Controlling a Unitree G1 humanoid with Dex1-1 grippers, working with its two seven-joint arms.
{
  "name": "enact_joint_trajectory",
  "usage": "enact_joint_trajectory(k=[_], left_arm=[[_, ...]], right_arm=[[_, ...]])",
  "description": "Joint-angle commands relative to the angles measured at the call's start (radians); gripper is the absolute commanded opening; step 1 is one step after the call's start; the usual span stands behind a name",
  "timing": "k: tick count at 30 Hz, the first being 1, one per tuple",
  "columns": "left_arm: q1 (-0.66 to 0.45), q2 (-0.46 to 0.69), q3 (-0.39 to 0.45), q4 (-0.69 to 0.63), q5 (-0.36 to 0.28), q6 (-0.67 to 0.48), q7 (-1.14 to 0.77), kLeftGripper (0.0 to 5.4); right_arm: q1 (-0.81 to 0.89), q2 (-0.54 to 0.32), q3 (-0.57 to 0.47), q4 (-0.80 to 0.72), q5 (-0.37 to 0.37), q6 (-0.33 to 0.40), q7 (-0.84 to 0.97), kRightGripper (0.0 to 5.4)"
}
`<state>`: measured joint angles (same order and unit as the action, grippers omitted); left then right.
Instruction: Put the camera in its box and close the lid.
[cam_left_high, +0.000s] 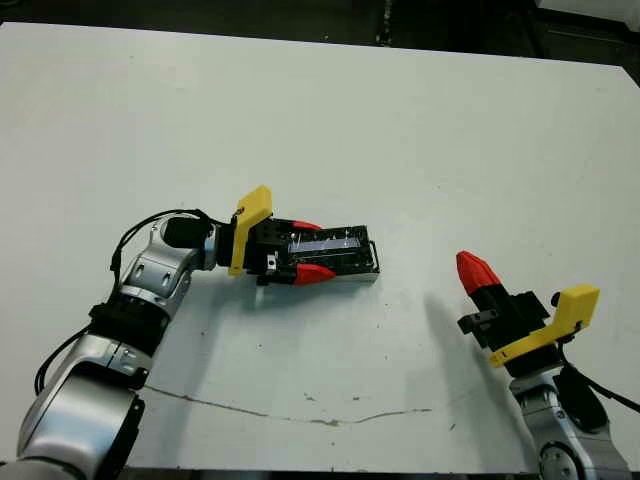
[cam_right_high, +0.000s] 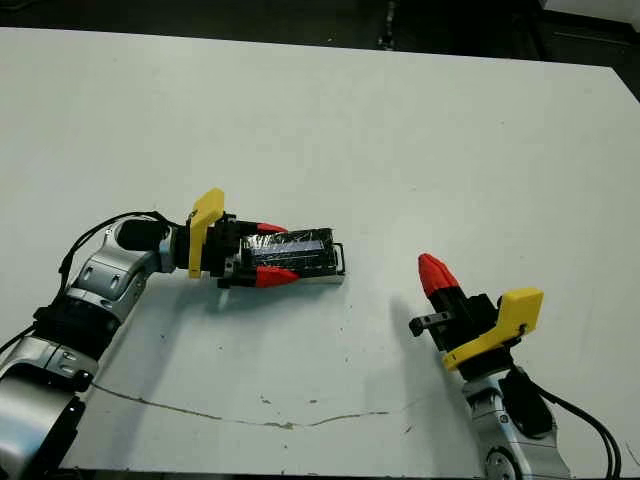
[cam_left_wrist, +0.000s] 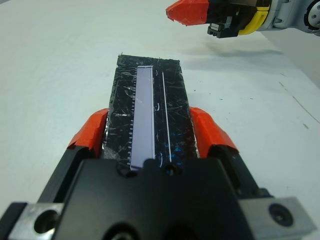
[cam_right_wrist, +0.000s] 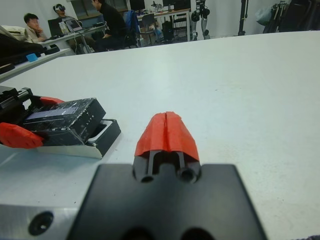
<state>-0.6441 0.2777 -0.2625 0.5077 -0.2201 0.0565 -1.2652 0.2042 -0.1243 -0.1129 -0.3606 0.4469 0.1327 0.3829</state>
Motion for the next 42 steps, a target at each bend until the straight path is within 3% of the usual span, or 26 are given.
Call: enact_joint_trajectory(k=[1, 4, 23, 42], left_arm=[[0.025, 0.002, -0.007, 0.004, 0.009, 0.026, -0.008, 3.14], [0.033, 0.006, 0.018, -0.006, -0.017, 0.032, -0.015, 3.14], [0.015, 0.045, 0.096, -0.002, -0.037, 0.01, -0.028, 3.14], [0.06, 0.071, 0.205, -0.001, -0.151, 0.087, -0.067, 3.14]], right_arm=[[0.012, -0.012, -0.005, -0.003, -0.007, 0.01, -0.013, 0.0], [0.012, -0.013, -0.005, -0.003, 0.0, 0.01, -0.009, 0.0], [0.013, -0.015, 0.002, 0.008, -0.005, 0.0, -0.005, 0.0], [0.013, -0.015, 0.004, 0.015, -0.003, 0.011, -0.003, 0.0]])
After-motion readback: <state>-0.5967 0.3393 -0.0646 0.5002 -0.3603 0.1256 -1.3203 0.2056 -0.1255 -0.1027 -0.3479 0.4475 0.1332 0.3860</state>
